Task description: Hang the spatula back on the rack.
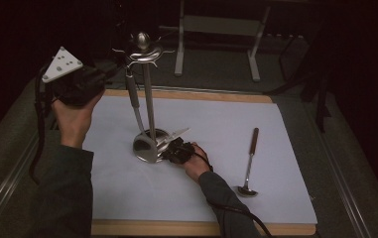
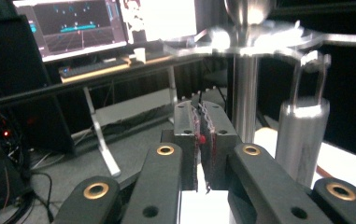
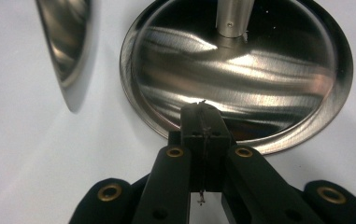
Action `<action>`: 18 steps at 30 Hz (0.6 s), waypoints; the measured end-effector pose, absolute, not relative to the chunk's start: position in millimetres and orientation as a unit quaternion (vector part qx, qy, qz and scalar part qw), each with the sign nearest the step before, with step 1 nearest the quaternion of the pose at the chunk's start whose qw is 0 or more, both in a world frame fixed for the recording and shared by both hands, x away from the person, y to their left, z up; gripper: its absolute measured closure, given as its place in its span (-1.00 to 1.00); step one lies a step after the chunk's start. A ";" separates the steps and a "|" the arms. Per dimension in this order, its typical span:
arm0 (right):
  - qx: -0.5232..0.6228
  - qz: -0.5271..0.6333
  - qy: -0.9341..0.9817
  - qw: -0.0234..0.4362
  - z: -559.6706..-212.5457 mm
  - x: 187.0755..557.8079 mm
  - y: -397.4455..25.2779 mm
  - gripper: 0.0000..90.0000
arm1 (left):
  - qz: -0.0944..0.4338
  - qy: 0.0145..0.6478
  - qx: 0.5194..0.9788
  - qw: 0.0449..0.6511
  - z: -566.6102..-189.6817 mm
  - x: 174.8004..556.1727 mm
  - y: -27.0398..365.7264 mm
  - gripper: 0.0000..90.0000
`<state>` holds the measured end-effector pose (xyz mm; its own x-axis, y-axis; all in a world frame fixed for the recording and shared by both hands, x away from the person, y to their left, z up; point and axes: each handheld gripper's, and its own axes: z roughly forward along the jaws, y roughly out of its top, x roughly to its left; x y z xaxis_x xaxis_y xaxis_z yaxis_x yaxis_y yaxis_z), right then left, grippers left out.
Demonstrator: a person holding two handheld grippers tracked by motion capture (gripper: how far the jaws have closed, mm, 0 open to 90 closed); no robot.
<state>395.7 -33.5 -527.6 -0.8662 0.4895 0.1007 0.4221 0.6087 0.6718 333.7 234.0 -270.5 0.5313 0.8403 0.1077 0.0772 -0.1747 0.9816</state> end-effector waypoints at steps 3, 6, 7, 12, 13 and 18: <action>0.256 0.365 0.894 0.044 -528.0 396.0 -34.2 1.00 | 0.340 0.337 0.696 0.535 -278.3 330.5 235.6 0.85; 0.259 0.366 0.893 0.042 -528.3 396.1 -34.4 1.00 | 0.330 0.336 0.718 0.513 -290.5 326.8 235.3 0.79; 0.260 0.366 0.893 0.043 -528.4 396.0 -34.6 1.00 | 0.324 0.336 0.722 0.511 -295.7 325.6 235.4 0.76; 0.264 0.370 0.890 0.039 -529.1 396.3 -35.8 1.00 | 0.299 0.346 0.733 0.504 -329.2 317.7 237.0 0.71; 0.264 0.370 0.890 0.039 -528.9 396.1 -35.6 1.00 | 0.295 0.349 0.734 0.502 -335.7 316.6 237.9 0.69; 0.261 0.367 0.892 0.042 -528.4 396.0 -34.6 1.00 | 0.270 0.354 0.743 0.499 -366.0 311.6 244.7 0.61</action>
